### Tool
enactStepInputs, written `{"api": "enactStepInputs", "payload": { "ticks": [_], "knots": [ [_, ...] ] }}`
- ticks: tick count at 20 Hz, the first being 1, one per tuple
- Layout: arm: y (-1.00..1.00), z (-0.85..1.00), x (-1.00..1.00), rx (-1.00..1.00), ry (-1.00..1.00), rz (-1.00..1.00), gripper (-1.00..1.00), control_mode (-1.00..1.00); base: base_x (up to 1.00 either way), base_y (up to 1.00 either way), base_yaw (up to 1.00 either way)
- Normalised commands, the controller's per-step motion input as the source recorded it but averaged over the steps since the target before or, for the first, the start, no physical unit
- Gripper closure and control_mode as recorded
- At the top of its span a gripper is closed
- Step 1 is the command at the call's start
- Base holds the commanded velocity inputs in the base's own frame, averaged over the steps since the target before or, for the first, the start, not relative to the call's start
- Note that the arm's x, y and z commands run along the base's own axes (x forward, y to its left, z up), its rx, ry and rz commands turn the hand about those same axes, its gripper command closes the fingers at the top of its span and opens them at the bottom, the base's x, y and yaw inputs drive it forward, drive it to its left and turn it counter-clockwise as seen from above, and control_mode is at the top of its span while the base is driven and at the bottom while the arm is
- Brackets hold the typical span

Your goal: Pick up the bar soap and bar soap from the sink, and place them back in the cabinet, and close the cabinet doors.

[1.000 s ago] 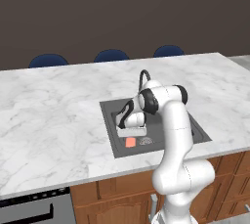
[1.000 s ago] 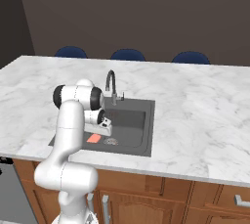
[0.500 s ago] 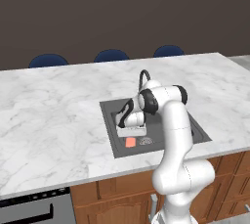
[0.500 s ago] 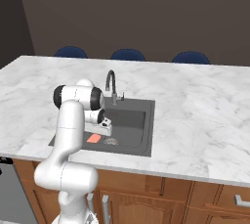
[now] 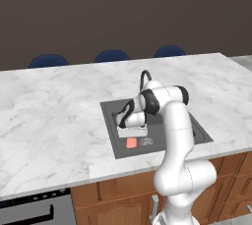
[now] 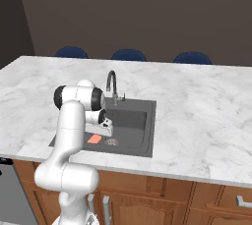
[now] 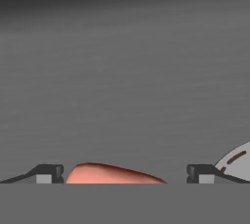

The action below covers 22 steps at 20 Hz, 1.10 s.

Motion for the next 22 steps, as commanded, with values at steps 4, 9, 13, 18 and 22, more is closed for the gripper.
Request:
{"api": "enactStepInputs", "payload": {
  "ticks": [4, 9, 13, 18, 22],
  "knots": [
    [0.12, -0.07, 0.00, 0.00, 0.01, 0.00, -1.00, -1.00, 0.00, 0.00, 0.00],
    [0.15, -0.06, -0.01, 0.00, 0.02, 0.00, -1.00, -1.00, 0.00, 0.00, 0.00],
    [0.17, -0.06, -0.07, 0.00, 0.02, 0.00, -1.00, -1.00, 0.00, 0.00, 0.00],
    [0.18, -0.07, -0.05, 0.00, 0.03, 0.00, -1.00, -1.00, 0.00, 0.00, 0.00],
    [0.16, -0.11, -0.05, 0.00, 0.02, 0.00, -1.00, -1.00, 0.00, 0.00, 0.00]
  ]
}}
